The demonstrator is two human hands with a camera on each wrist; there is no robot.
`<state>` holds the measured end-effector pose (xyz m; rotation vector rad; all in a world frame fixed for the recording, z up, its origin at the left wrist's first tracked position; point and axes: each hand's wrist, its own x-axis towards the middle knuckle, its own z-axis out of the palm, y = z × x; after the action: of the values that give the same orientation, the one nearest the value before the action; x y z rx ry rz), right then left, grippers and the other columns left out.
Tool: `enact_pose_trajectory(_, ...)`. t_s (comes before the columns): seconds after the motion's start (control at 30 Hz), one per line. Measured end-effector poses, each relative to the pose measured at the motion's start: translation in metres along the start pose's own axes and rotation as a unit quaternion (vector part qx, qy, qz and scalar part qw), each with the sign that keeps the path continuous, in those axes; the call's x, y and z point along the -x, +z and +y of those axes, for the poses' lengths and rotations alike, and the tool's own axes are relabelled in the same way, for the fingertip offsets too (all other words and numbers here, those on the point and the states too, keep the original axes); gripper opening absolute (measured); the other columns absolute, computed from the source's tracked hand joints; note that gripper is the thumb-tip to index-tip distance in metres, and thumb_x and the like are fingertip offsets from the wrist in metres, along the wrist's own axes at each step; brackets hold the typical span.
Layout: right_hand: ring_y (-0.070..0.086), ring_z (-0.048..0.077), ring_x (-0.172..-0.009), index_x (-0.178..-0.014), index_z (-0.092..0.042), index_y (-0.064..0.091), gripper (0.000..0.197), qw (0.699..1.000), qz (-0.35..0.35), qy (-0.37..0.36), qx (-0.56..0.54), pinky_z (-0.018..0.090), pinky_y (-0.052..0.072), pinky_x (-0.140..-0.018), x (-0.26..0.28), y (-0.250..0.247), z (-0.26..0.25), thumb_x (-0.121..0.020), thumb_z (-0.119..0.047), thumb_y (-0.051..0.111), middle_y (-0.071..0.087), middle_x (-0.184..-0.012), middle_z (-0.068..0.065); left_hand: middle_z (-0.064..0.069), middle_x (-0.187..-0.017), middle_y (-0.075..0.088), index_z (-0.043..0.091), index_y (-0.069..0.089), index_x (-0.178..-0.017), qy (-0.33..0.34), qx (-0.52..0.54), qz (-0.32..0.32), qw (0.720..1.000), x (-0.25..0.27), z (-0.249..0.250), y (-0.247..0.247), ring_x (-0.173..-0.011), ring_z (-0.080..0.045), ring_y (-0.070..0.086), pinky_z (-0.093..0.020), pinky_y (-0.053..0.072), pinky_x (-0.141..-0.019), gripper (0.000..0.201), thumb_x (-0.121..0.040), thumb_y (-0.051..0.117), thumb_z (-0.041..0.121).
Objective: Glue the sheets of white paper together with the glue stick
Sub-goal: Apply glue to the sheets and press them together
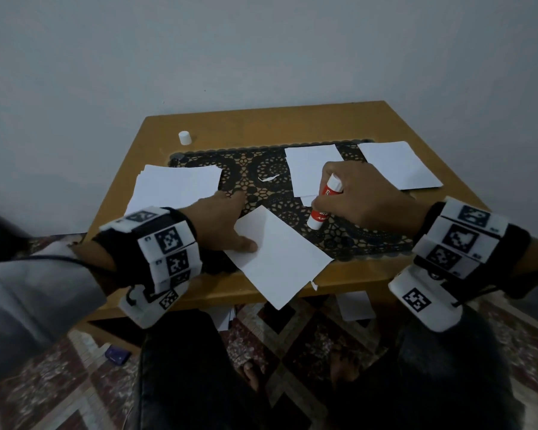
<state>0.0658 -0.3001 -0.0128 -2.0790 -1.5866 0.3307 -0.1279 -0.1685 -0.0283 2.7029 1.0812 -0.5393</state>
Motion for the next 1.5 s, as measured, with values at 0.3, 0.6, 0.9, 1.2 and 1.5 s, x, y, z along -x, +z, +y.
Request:
enact_pose_trajectory(0.3,0.058,0.016,-0.079,-0.096,-0.014,0.058,0.024,1.0,0.009,-0.004,0.002,0.032,0.052,-0.077,-0.003,-0.001,-0.004,-0.085,-0.033,0.067,0.062,-0.089,-0.003,-0.003,-0.123,0.055,0.028,0.044,-0.124,0.083,0.21,0.034,0.974,0.002,0.0,-0.012,-0.098,-0.02,0.056,-0.034,0.05,-0.084,0.053,-0.082,0.072,0.012)
enact_pose_trajectory(0.6,0.058,0.019,-0.082,-0.095,-0.012,0.059,0.025,0.998,0.052,-0.013,-0.015,0.032,0.05,-0.073,-0.01,-0.009,-0.003,-0.083,-0.032,0.067,0.061,-0.09,0.003,-0.006,-0.128,0.054,0.025,0.063,-0.112,0.034,0.191,0.098,0.976,0.006,-0.02,-0.011,-0.101,-0.02,0.052,-0.031,0.044,-0.089,0.034,-0.082,0.069,0.011)
enact_pose_trajectory(0.9,0.056,0.021,-0.075,-0.088,-0.006,0.057,0.027,0.997,0.048,-0.05,0.013,0.03,0.042,-0.062,-0.032,0.005,-0.015,-0.081,-0.031,0.067,0.061,-0.082,0.005,-0.011,-0.14,0.025,0.032,0.05,-0.124,0.002,-0.046,0.129,0.991,0.022,-0.008,-0.003,-0.128,-0.033,0.026,-0.045,0.036,-0.1,0.051,-0.078,0.068,0.045)
enact_pose_trajectory(1.2,0.05,0.019,-0.069,-0.074,-0.016,0.047,0.021,0.997,-0.007,-0.049,0.063,0.029,0.033,-0.054,-0.054,0.026,-0.022,-0.081,-0.029,0.061,0.054,-0.075,-0.001,-0.006,-0.142,0.035,0.034,0.035,-0.144,0.139,-0.04,0.056,0.988,0.003,0.012,-0.004,-0.127,-0.026,0.031,-0.03,0.028,-0.1,0.061,-0.089,0.06,0.042)
enact_pose_trajectory(1.5,0.045,0.015,-0.062,-0.08,-0.013,0.047,0.024,0.992,-0.031,-0.067,0.101,0.03,0.028,-0.05,-0.051,0.032,-0.02,-0.082,-0.033,0.061,0.05,-0.07,-0.001,-0.009,-0.141,0.027,0.039,0.04,-0.141,0.159,-0.033,0.065,0.985,-0.003,0.006,0.0,-0.127,-0.032,0.031,-0.037,0.03,-0.107,0.06,-0.085,0.064,0.044)
